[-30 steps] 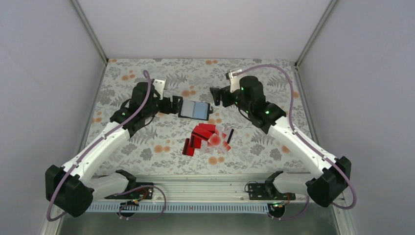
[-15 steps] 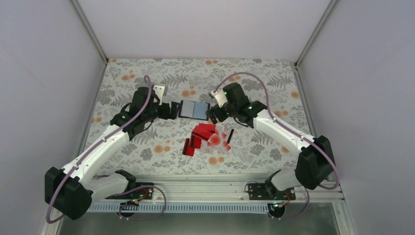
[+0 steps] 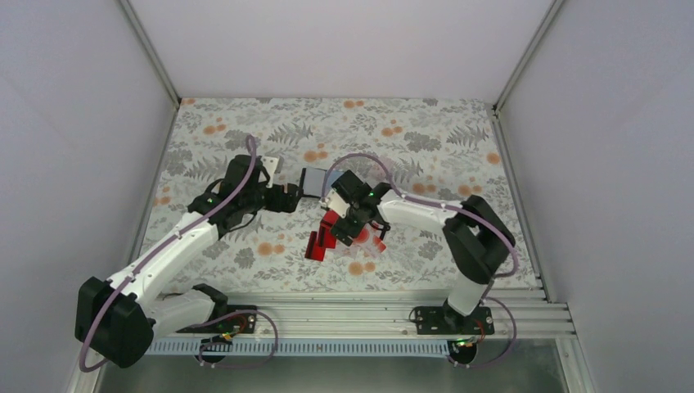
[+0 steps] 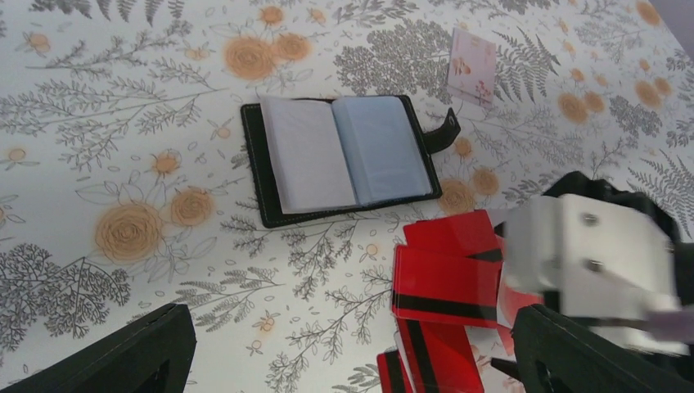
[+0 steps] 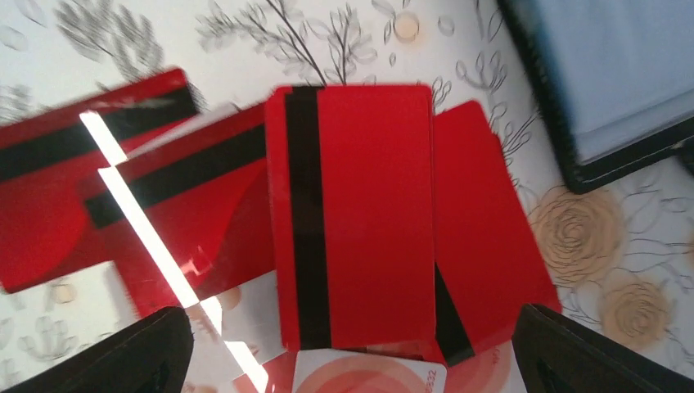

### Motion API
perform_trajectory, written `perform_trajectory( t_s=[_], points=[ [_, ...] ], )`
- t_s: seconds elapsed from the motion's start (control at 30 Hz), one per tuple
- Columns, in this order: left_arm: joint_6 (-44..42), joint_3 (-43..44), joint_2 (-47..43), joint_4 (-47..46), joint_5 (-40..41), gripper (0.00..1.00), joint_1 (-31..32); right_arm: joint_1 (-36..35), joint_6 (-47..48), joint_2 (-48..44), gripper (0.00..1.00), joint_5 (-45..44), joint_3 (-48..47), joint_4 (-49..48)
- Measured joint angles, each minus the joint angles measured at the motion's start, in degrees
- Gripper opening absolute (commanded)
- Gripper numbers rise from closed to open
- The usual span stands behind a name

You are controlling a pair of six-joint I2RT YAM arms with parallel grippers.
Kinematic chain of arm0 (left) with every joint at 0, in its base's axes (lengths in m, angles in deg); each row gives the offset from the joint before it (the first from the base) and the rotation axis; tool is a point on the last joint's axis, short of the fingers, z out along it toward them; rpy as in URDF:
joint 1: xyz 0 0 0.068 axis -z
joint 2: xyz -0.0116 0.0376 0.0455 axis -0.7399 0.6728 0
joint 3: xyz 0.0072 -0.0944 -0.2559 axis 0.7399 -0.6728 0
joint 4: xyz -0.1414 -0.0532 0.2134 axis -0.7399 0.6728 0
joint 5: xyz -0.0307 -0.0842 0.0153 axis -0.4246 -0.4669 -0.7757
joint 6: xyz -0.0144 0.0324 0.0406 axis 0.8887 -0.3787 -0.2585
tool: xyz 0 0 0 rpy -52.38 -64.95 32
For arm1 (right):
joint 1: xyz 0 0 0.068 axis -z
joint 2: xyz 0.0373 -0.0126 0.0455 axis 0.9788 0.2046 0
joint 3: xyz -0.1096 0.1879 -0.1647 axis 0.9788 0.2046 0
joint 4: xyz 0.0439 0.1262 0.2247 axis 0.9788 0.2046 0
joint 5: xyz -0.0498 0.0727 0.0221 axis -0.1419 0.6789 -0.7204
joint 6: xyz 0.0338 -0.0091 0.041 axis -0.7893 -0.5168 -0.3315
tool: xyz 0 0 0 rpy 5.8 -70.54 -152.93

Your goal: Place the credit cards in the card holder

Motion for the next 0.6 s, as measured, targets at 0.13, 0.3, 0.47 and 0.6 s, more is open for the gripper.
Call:
perform_trajectory(
  t_s=[0.13,0.3,0.47,0.6],
  points=[
    [0.57,-0.15,-0.15,0.50,-0.63,0.97,0.00,-0.15,0.20,5.25,0.99,-1.81,-2.08,1.14],
    [0.59,-0.15,-0.52,0.76,-1.05,0.96,0.00,-0.15,0.17,7.76,0.96,-3.37,-3.85,1.49],
    [0.55,-0.15,-0.57,1.01,-1.27,0.96,0.00,-0.13,-0.11,9.81,0.92,-3.98,-5.92,1.95],
    [0.48,-0.09,-0.57,1.53,-1.51,0.96,0.00,-0.13,-0.57,11.19,0.81,-3.56,-7.41,1.92]
  ],
)
